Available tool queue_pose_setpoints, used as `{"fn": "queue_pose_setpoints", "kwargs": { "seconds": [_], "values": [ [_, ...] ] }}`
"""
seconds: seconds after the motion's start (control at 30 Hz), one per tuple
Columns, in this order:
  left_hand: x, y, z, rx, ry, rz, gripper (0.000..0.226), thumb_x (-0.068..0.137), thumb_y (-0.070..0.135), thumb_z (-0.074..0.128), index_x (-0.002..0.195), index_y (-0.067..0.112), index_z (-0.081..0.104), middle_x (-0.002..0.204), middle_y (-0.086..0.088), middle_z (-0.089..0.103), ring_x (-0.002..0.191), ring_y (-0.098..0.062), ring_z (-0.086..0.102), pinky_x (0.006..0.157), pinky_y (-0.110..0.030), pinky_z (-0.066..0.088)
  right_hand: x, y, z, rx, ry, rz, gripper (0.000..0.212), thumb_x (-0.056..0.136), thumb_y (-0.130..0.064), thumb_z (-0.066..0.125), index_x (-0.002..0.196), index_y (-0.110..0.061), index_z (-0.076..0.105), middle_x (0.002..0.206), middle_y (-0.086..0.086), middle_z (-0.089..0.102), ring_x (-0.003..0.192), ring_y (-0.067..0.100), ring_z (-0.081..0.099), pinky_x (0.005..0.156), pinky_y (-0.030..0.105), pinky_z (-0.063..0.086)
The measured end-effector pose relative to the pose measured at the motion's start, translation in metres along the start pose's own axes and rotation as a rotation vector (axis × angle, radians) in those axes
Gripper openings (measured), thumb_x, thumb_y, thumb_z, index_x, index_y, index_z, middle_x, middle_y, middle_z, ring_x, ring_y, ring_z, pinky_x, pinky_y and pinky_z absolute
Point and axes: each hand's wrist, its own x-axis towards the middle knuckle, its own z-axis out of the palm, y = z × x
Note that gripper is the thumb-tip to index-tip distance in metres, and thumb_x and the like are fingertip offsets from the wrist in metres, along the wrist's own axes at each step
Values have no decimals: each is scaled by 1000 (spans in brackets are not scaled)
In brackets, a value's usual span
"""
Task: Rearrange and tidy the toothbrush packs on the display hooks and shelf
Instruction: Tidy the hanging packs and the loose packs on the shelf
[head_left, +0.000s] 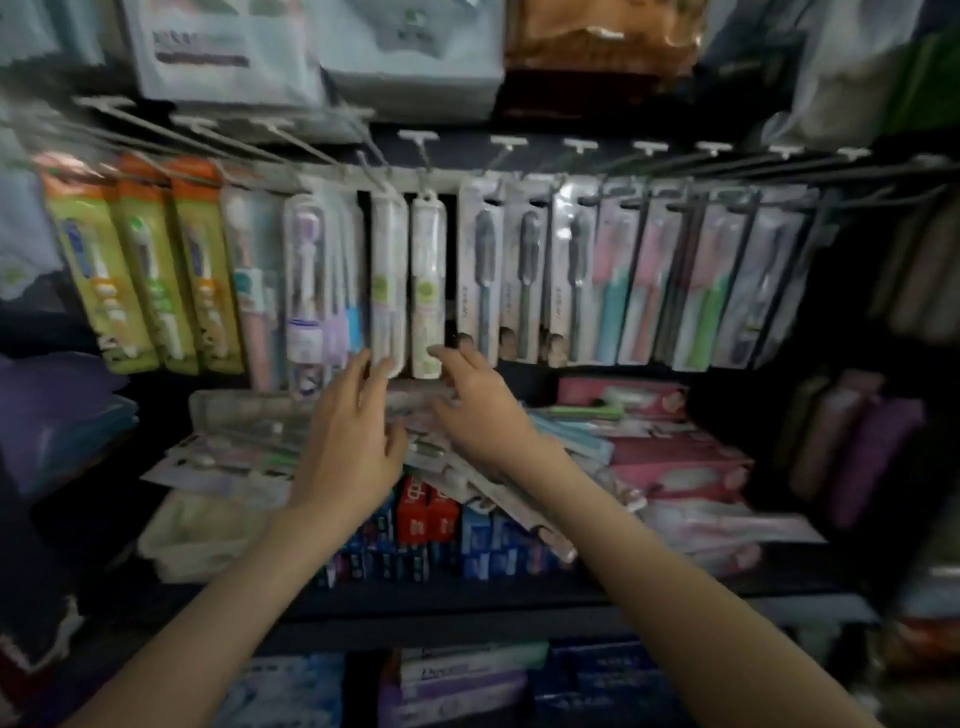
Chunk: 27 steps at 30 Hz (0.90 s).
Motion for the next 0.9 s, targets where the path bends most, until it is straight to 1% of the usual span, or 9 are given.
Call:
{"fn": "queue_pose_setpoints", "kwargs": {
  "seconds": [0.1, 0.17, 0.2, 0.3, 0.4, 0.5, 0.6, 0.77, 0.9],
  "values": [
    [-14, 43, 37, -3, -93, 141, 56, 84, 17, 66, 136, 6, 47, 143, -17, 41, 118, -36, 51, 92, -47, 47, -47, 78, -30, -80, -28, 61, 48, 92, -11, 57, 138, -6, 42, 129, 14, 48, 117, 26, 49, 94, 24, 36],
    [-22, 72, 63, -3, -132, 242, 51, 81, 19, 71, 128, 7, 56, 135, -17, 49, 106, -35, 59, 86, -46, 50, -79, 127, -57, -100, -24, 161, 44, 90, -10, 60, 132, -6, 48, 124, 13, 54, 113, 26, 53, 89, 20, 36],
    [-25, 88, 77, -7, -149, 284, 48, 79, 20, 72, 124, 7, 59, 131, -17, 52, 104, -34, 60, 86, -46, 51, -95, 151, -71, -103, -31, 219, 43, 88, -10, 62, 129, -6, 50, 122, 14, 56, 111, 27, 55, 88, 20, 37],
    [-30, 132, 120, -43, -203, 369, 42, 79, 23, 72, 118, 10, 63, 126, -16, 56, 111, -35, 57, 93, -47, 47, -134, 214, -106, -125, -129, 399, 50, 84, -16, 70, 129, -6, 50, 124, 11, 56, 114, 24, 54, 89, 19, 37],
    [-30, 170, 158, -5, -268, 423, 42, 81, 28, 70, 119, 12, 62, 125, -14, 57, 118, -33, 53, 104, -54, 34, -160, 253, -126, -105, -366, 522, 69, 83, -25, 71, 141, -13, 36, 142, 3, 41, 130, 16, 40, 104, 24, 33],
    [-27, 197, 182, 97, -365, 437, 43, 85, 32, 64, 124, 15, 58, 124, -8, 56, 125, -29, 46, 111, -61, 10, -171, 281, -127, -301, -573, 479, 76, 87, -30, 65, 149, -20, 21, 154, 1, 22, 141, 19, 21, 114, 29, 20],
    [-21, 210, 194, 146, -435, 438, 44, 88, 36, 58, 126, 16, 54, 123, -4, 57, 124, -25, 45, 110, -60, -6, -173, 294, -125, -435, -580, 397, 75, 86, -30, 65, 148, -26, 23, 153, -3, 21, 140, 21, 17, 115, 37, 18],
    [-12, 223, 204, 171, -493, 462, 45, 94, 40, 49, 134, 21, 45, 128, 1, 53, 125, -21, 43, 112, -62, -6, -175, 303, -142, -400, -516, 392, 64, 84, -27, 67, 140, -29, 39, 149, -2, 27, 131, 21, 23, 108, 34, 19],
    [2, 235, 212, 198, -515, 528, 54, 93, 34, 51, 143, 21, 33, 137, 0, 45, 132, -21, 35, 108, -63, -12, -179, 302, -151, -419, -485, 364, 61, 83, -27, 67, 139, -28, 41, 139, -2, 32, 123, 19, 25, 106, 34, 22]
  ]
}}
